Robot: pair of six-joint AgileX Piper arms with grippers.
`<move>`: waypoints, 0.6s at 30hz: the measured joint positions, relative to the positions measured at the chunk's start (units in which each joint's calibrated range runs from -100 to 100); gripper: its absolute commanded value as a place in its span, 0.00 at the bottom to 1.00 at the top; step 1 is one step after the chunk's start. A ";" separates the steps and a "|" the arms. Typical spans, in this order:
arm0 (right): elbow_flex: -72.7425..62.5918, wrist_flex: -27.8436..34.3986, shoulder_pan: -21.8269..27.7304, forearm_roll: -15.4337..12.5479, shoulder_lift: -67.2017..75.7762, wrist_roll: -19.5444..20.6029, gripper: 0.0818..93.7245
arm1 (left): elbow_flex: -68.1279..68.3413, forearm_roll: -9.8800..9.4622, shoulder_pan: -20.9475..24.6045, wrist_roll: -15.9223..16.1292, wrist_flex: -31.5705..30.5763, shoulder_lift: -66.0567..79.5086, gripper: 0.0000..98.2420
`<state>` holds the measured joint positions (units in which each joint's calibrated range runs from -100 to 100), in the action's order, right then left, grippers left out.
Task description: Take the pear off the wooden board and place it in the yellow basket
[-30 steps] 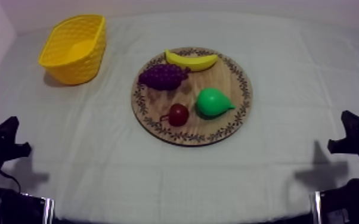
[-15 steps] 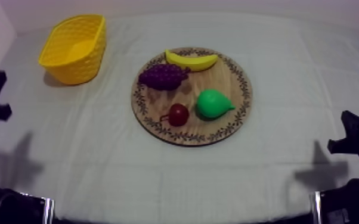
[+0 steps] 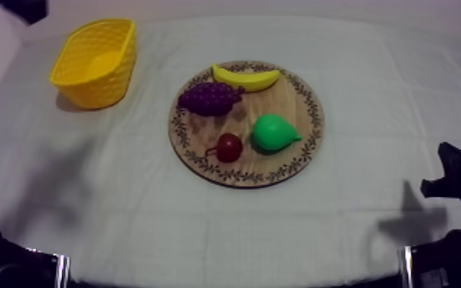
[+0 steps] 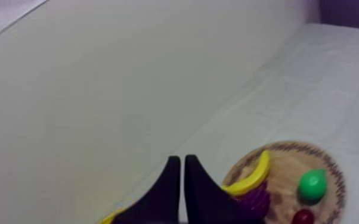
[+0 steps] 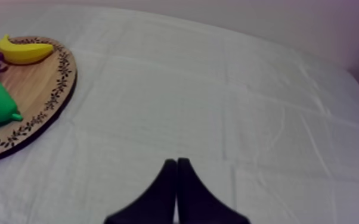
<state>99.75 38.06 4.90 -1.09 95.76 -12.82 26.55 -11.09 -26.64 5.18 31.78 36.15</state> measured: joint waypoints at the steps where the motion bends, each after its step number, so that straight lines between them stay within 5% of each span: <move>1: 0.00 0.00 0.00 0.00 0.00 0.00 0.00 | -1.76 0.01 -1.34 -0.16 -0.79 -2.26 0.00; 10: 0.00 0.00 0.00 0.00 0.00 0.00 0.00 | -2.21 -0.17 -10.52 -3.16 -4.79 -16.73 0.00; 18: 0.00 0.00 0.00 0.00 0.00 0.00 0.00 | 9.90 -2.83 -13.87 -8.59 -11.76 -22.31 0.00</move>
<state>99.75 38.06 4.90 -1.09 95.76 -12.82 36.46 -13.91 -40.51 -3.42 20.01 13.85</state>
